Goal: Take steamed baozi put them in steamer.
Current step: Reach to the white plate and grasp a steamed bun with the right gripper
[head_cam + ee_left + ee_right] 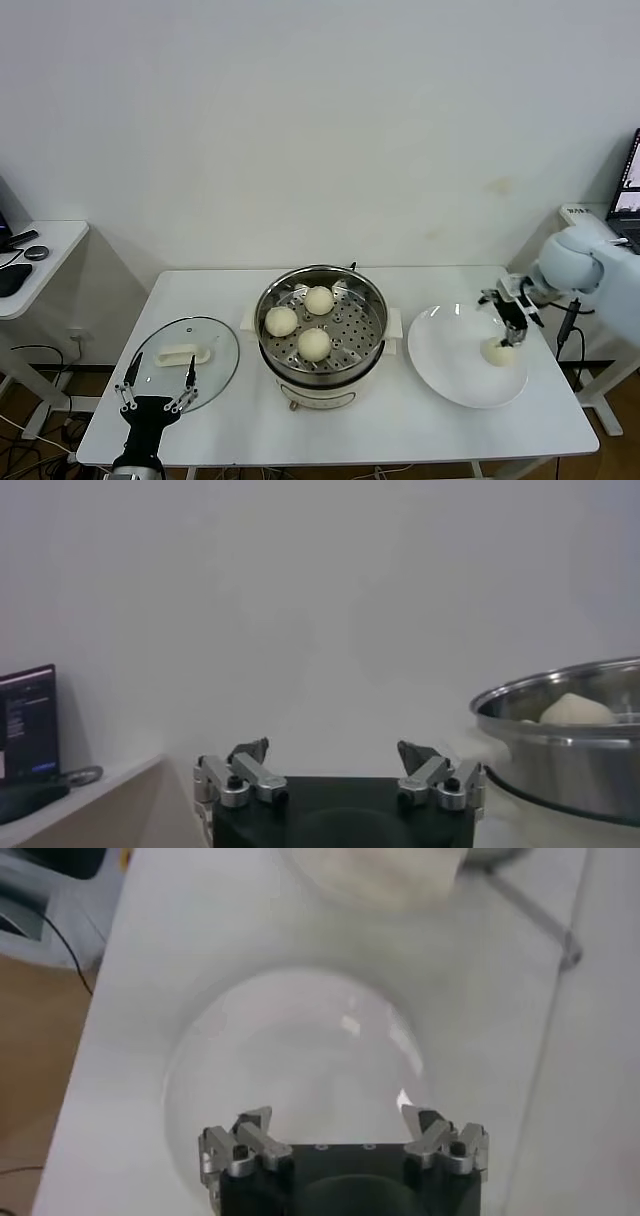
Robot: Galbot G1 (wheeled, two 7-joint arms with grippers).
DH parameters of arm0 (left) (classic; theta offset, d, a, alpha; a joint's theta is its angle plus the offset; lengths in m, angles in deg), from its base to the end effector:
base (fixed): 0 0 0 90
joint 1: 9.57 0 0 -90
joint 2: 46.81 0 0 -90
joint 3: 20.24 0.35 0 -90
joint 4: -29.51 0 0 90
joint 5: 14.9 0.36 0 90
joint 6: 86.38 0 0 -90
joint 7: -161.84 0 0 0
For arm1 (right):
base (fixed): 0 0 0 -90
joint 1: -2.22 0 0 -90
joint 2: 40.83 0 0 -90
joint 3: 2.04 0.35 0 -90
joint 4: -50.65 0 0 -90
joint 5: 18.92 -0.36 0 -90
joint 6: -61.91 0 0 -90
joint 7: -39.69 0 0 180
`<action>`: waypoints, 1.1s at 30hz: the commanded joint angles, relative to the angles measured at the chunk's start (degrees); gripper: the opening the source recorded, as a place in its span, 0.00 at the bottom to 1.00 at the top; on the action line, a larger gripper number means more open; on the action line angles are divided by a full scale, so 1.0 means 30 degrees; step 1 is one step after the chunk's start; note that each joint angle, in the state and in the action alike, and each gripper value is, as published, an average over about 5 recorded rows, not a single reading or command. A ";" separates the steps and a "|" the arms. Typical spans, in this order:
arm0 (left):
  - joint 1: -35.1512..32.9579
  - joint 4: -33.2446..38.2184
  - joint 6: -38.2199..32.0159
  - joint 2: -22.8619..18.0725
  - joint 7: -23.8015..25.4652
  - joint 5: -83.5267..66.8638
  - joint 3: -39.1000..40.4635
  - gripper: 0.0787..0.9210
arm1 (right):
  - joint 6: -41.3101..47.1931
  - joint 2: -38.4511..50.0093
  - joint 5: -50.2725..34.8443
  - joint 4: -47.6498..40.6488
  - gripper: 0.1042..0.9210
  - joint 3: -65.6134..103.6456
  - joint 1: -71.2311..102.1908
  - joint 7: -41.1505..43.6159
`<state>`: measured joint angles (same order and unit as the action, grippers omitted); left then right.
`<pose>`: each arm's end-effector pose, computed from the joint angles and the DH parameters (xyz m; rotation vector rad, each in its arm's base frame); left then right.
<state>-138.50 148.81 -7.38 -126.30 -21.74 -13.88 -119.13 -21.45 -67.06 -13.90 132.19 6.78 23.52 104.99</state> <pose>0.1395 0.0794 -0.3210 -0.0950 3.0693 0.3952 0.4798 -0.2059 -0.1285 1.2664 -1.3136 1.4918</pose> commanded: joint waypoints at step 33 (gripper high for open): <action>-0.0221 0.0113 -0.0004 -0.0163 -0.0003 -0.0019 -0.0522 0.88 | 0.0608 -0.4546 0.4965 -0.7291 0.68 0.6414 0.6717 -0.1113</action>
<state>-139.22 149.01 -7.36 -126.76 -21.77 -13.96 -120.73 -20.66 -79.07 -0.13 111.94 25.14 42.74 101.77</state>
